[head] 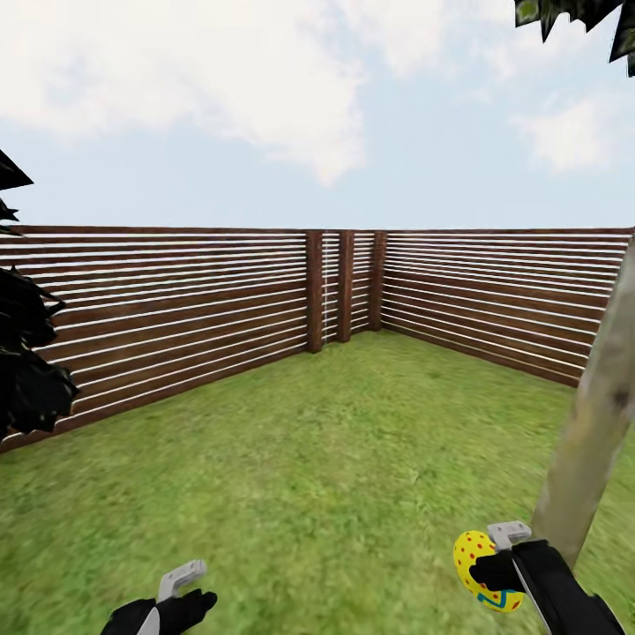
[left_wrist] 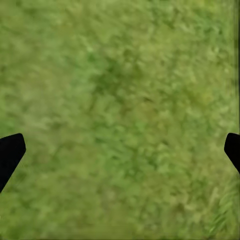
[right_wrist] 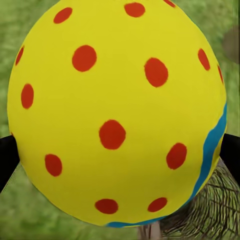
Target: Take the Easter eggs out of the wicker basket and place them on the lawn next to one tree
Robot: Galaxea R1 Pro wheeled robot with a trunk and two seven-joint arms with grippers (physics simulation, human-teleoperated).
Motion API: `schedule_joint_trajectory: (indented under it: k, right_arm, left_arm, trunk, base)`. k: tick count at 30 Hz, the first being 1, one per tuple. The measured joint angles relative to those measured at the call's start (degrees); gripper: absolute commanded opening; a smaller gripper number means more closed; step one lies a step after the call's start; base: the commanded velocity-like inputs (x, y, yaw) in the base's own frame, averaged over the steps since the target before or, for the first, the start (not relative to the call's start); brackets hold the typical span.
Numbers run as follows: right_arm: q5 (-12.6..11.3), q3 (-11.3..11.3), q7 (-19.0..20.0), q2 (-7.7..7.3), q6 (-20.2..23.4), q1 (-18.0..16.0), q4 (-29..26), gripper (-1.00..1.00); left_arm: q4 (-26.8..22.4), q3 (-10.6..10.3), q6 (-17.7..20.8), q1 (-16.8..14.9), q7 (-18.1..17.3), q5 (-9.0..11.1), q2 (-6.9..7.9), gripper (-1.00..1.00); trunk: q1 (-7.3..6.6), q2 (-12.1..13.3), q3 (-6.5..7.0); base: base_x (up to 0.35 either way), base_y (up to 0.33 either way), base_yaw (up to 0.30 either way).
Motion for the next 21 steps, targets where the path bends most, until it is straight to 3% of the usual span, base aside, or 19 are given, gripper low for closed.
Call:
schedule_joint_trajectory:
  k: [6,11,21]
  right_arm:
    - [0.00,-0.05,0.00,0.00,0.01,0.00,-0.01,-1.00]
    - [0.02,0.00,-0.01,0.07,0.01,-0.02,0.01,-1.00]
    - [0.04,0.00,-0.01,0.10,0.02,-0.02,0.01,-1.00]
  left_arm:
    - [0.01,-0.01,-0.01,0.01,0.08,0.00,-0.06,1.00]
    - [-0.01,-0.01,0.00,0.01,0.21,-0.05,-0.49,1.00]
    - [-0.58,0.25,1.13,0.02,0.53,0.08,0.16,1.00]
  trunk:
    - [-1.32,2.41,1.08]
    - [-2.42,4.41,1.98]
    - [-4.59,8.43,3.78]
  base:
    - [0.282,0.212,-0.280]
    - [0.301,0.153,-0.038]
    - [0.029,0.006,0.000]
